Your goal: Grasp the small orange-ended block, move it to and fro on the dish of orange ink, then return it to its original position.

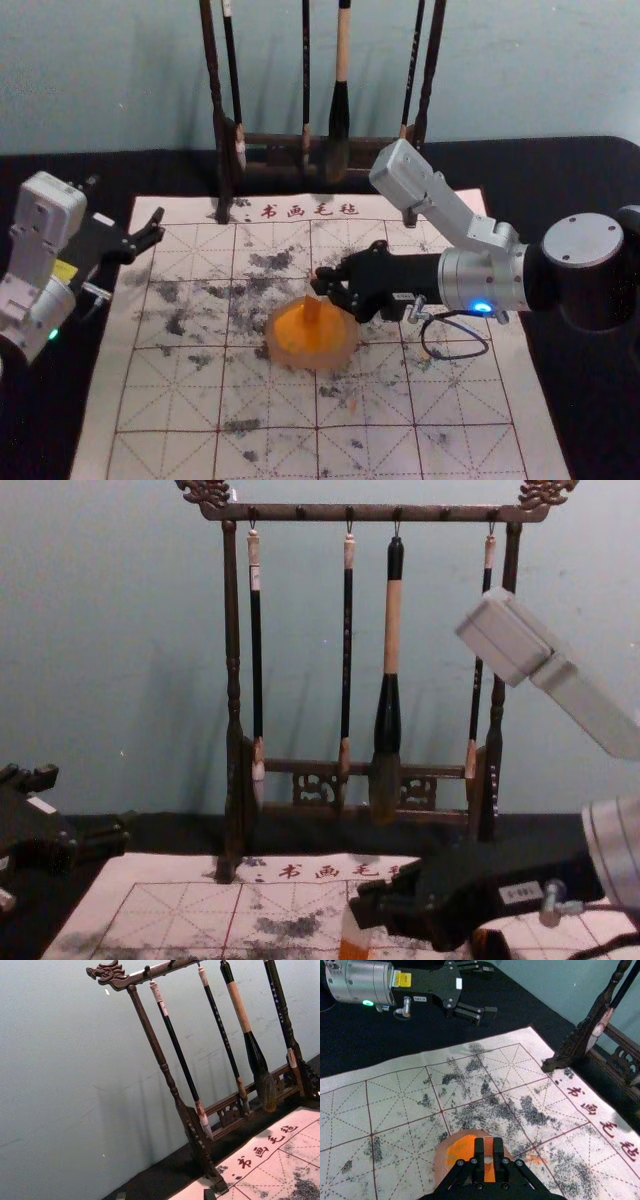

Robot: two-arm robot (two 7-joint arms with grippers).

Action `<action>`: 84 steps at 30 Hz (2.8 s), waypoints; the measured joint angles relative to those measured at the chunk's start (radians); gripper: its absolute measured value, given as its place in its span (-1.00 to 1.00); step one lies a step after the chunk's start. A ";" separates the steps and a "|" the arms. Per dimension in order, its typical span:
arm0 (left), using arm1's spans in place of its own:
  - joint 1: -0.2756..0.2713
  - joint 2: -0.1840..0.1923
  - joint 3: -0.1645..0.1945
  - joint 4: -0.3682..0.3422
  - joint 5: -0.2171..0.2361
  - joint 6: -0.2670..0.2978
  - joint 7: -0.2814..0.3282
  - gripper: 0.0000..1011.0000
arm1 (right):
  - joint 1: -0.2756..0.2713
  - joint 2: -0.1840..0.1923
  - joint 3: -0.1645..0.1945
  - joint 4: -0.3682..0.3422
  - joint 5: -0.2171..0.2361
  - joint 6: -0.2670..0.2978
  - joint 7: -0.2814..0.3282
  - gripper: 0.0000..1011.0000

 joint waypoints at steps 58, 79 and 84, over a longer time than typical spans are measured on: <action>0.000 0.000 0.000 0.000 0.000 0.000 0.000 0.98 | -0.055 0.065 0.019 -0.079 0.007 -0.003 0.013 -0.80; 0.000 0.000 0.000 0.000 0.000 0.000 0.000 0.98 | -0.057 0.055 -0.002 -0.097 0.011 0.004 0.012 -0.80; 0.000 0.000 0.000 0.000 0.000 0.000 0.000 0.98 | -0.050 0.043 -0.008 -0.091 0.012 0.008 0.011 -0.80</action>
